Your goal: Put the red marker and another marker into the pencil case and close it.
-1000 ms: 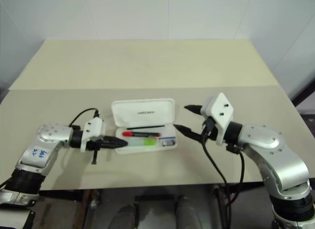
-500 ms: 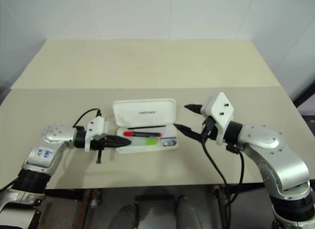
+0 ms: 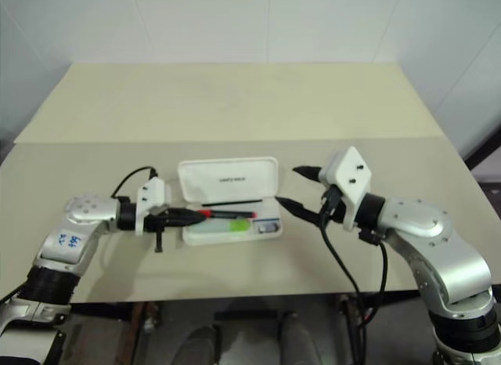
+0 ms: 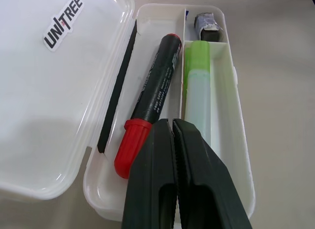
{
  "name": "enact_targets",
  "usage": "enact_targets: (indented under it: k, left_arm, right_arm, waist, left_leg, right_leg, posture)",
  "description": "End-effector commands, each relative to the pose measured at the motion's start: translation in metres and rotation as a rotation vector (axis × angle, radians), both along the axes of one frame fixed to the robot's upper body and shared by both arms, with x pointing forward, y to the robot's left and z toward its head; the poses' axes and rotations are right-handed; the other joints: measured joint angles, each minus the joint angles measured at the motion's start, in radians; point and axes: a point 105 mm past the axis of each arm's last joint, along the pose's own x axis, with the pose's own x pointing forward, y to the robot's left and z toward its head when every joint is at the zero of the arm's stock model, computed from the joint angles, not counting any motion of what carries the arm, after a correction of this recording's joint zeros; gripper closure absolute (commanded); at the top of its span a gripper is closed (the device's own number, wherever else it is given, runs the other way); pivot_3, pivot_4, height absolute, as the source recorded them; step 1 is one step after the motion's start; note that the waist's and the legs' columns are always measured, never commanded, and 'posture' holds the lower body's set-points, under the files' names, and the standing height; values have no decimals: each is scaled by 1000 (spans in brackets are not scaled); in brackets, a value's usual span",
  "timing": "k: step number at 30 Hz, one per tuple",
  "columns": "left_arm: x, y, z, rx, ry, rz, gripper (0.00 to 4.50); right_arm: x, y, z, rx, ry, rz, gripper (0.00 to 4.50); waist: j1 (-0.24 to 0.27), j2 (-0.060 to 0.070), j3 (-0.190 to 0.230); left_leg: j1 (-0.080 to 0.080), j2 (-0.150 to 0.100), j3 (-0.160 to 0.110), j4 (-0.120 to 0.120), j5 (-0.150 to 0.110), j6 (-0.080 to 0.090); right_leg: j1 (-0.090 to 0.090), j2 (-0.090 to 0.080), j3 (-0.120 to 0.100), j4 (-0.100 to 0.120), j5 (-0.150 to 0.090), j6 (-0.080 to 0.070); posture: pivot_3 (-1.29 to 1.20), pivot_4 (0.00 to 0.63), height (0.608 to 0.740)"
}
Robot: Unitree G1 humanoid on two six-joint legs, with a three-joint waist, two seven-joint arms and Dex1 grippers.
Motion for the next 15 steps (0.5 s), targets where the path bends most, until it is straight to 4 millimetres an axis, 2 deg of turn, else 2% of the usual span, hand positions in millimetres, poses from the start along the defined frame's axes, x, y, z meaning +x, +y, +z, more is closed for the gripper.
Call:
enact_targets:
  k: [1, 8, 15]
  left_arm:
    - [-3, 2, 2, 41, -31, -55, 4449]
    - [-11, 7, -5, 116, -16, -138, 4449]
    - [-14, 3, 2, 87, -72, -178, 4449]
  right_arm:
    - [-6, 4, 13, 8, -66, 16, 1072]
    - [-4, 4, 16, 11, -75, 13, 1072]
    - [-4, 5, 15, 16, -73, 16, 1072]
  waist:
    - [0, 0, 0]
    - [0, 0, 0]
    - [0, 0, 0]
  left_leg:
    - [0, 0, 0, 0, 0, 0]
    - [0, 0, 0, 0, 0, 0]
    - [-1, 0, 0, -1, 0, 0]
  right_leg:
    - [0, 0, 0, 0, 0, 0]
    - [0, 0, 0, 0, 0, 0]
    - [0, 0, 0, -2, 0, 0]
  posture:
    - [0, 150, 740]
    - [0, 150, 740]
    - [0, 150, 740]
